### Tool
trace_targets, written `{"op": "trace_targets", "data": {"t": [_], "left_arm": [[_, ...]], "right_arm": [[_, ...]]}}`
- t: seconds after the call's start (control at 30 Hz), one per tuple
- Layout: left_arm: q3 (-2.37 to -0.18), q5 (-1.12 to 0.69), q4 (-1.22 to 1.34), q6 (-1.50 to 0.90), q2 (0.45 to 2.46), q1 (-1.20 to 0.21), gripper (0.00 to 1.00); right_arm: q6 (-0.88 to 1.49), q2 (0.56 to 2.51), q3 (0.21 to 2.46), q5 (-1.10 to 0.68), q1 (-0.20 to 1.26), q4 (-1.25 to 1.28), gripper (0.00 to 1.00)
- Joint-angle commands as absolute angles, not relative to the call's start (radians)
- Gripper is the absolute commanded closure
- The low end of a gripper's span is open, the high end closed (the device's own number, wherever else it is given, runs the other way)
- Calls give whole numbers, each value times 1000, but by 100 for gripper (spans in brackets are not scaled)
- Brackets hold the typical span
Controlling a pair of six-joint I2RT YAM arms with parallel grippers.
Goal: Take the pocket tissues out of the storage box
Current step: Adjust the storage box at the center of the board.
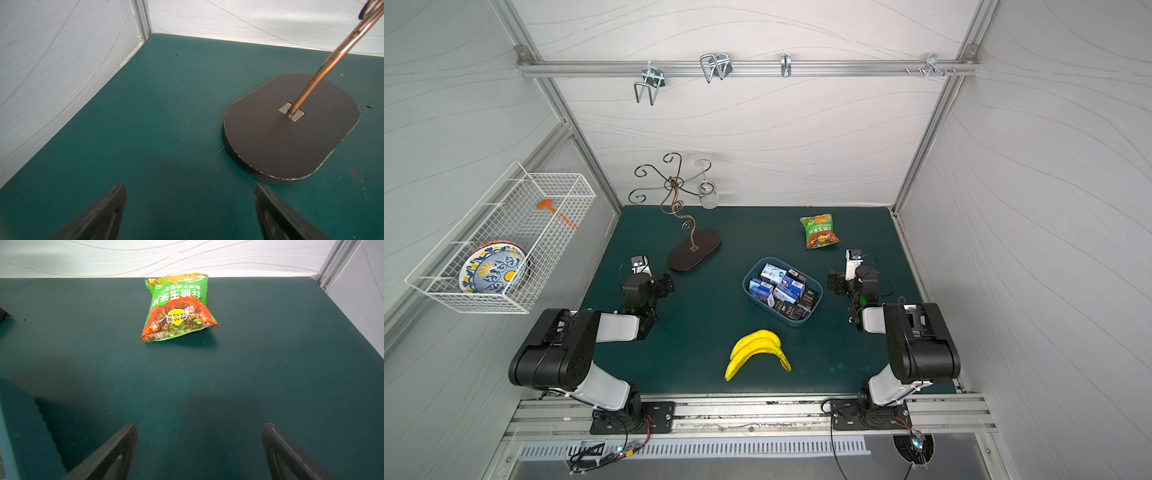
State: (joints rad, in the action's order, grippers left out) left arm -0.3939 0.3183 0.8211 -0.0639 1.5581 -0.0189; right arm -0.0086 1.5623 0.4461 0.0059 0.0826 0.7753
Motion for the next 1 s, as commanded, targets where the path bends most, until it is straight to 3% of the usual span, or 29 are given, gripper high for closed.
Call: {"op": "trace_targets", "data": {"t": [0.0,0.07,0.17,0.33,0.5,0.6,0.7,0.87,0.97], "left_arm": [[-402,295,876,-72,1551,-7,5],[-408,328,870,-70,1535,-10,9],[-516,455,573,-81,1443,-37,6],[-536,658,380,-134,1285,-84,4],[-798,805,-310,-482,1193,-121,9],[-926,879,-686,-764,1167,-238,12],[-1029,814,-960,-980,1179,-397,15],[-1075,650,-1028,-1124,1228,-620,24],[-1099,654,-1014,-1203,1302,-785,26]], "right_arm": [[-4,1568,459,-6,76,760,1],[-17,1549,491,-25,82,714,1],[24,1499,748,19,96,212,1],[32,1384,699,31,155,207,1],[44,1252,740,117,218,15,1],[95,1211,793,115,225,-137,1],[134,1193,811,105,237,-222,1],[167,1194,804,118,274,-273,1],[176,1207,785,124,291,-262,1]]}}
